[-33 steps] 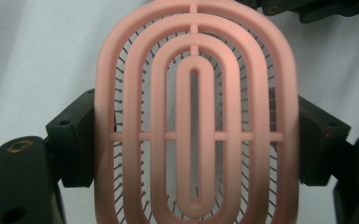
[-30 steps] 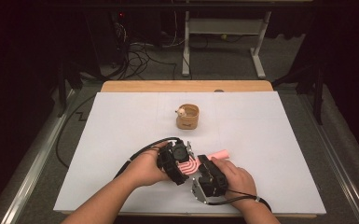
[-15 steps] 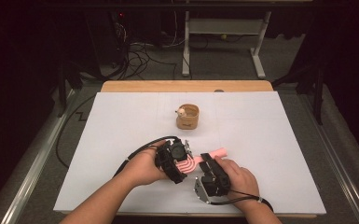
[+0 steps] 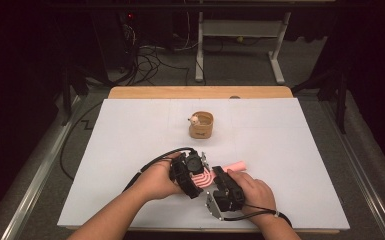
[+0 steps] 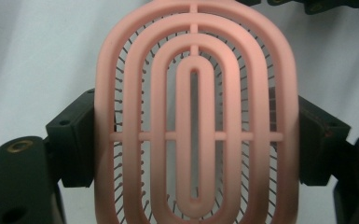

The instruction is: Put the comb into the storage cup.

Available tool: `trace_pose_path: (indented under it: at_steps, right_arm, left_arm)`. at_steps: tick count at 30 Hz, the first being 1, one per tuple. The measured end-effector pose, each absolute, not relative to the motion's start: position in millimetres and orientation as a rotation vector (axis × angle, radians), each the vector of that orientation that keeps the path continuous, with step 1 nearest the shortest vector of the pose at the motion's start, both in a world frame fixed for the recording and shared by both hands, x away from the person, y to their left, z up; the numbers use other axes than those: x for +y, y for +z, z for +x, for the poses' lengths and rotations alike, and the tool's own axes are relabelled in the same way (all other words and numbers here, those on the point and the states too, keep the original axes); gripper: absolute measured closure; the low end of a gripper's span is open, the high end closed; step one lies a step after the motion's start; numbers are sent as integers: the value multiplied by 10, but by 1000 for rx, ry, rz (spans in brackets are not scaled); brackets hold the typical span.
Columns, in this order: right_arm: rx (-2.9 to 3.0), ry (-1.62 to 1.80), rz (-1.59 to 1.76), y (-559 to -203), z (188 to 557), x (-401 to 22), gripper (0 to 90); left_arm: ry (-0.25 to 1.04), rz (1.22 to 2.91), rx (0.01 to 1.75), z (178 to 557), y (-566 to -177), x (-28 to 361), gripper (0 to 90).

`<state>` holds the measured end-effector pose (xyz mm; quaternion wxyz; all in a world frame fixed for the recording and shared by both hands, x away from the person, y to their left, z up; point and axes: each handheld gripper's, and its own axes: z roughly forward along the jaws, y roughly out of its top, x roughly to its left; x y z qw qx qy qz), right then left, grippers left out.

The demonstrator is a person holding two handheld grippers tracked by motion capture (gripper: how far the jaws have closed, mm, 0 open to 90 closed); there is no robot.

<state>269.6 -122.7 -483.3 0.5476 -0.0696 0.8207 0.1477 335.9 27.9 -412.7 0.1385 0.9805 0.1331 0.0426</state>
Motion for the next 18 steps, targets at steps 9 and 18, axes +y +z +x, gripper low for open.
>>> trace_pose_path:
  at_steps: [9, 18]
  right_arm:
    - [1940, 337, -169, -4834, 2702, -1214, 759]
    - [1926, 318, -185, -4835, 2689, -1206, 778]
  left_arm:
    - [121, 2830, 387, 3362, -4099, 276, 196]
    - [110, 2810, 396, 3363, -4086, 284, 195]
